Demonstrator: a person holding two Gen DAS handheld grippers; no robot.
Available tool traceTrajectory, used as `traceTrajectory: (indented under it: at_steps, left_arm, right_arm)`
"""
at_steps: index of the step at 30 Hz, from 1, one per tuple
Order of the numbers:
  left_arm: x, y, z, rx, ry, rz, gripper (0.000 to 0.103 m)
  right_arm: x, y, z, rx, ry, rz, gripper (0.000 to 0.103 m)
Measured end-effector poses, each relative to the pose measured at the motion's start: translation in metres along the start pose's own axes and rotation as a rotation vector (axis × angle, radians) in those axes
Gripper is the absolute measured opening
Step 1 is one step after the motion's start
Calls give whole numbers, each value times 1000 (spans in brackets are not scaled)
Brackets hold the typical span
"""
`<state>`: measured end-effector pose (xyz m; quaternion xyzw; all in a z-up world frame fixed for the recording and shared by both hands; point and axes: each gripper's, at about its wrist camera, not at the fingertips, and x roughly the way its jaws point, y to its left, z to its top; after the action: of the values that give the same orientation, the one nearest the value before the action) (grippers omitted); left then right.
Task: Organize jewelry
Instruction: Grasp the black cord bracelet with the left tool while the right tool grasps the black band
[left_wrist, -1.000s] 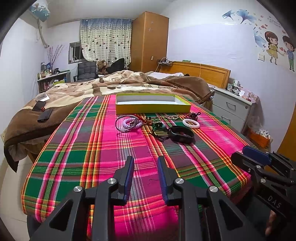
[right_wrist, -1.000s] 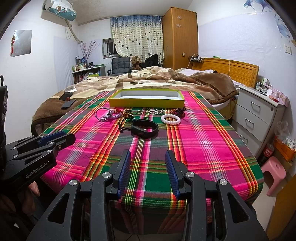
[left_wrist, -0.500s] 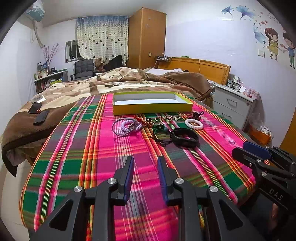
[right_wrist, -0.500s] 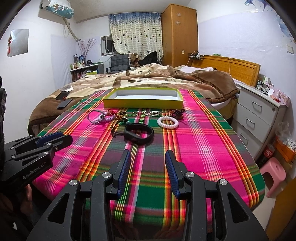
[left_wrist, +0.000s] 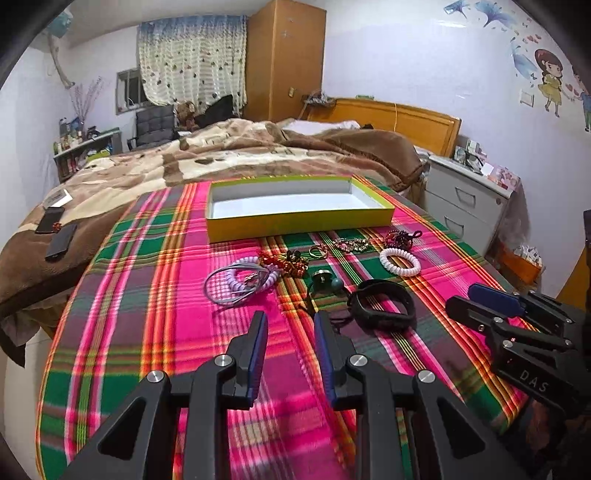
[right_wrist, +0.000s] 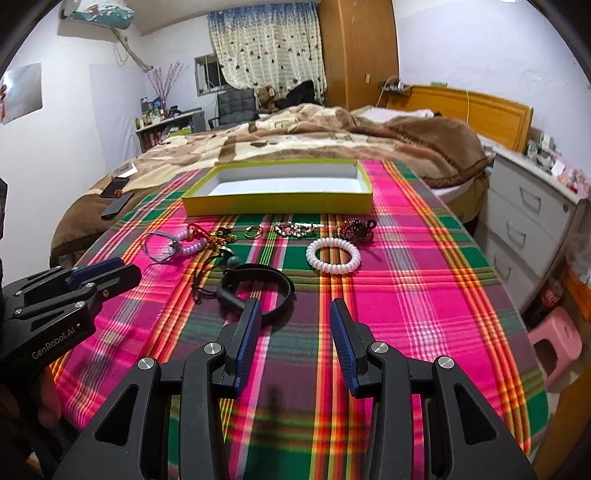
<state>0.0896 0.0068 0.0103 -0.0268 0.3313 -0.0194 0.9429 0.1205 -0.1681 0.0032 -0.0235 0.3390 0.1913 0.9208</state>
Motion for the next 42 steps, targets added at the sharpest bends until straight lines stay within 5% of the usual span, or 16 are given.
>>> traceTrajectory:
  at_steps: [16, 20, 31, 42]
  left_arm:
    - [63, -1, 25, 8, 136, -74, 25]
    - [73, -3, 27, 9, 169, -85, 25]
    - [89, -3, 28, 11, 219, -73, 25]
    - [87, -3, 27, 24, 215, -47, 3]
  right_arm:
    - [60, -7, 22, 31, 163, 88, 39]
    - [71, -7, 23, 28, 215, 100, 25]
    - [73, -4, 26, 6, 228, 94, 8]
    - [65, -8, 23, 29, 218, 84, 8]
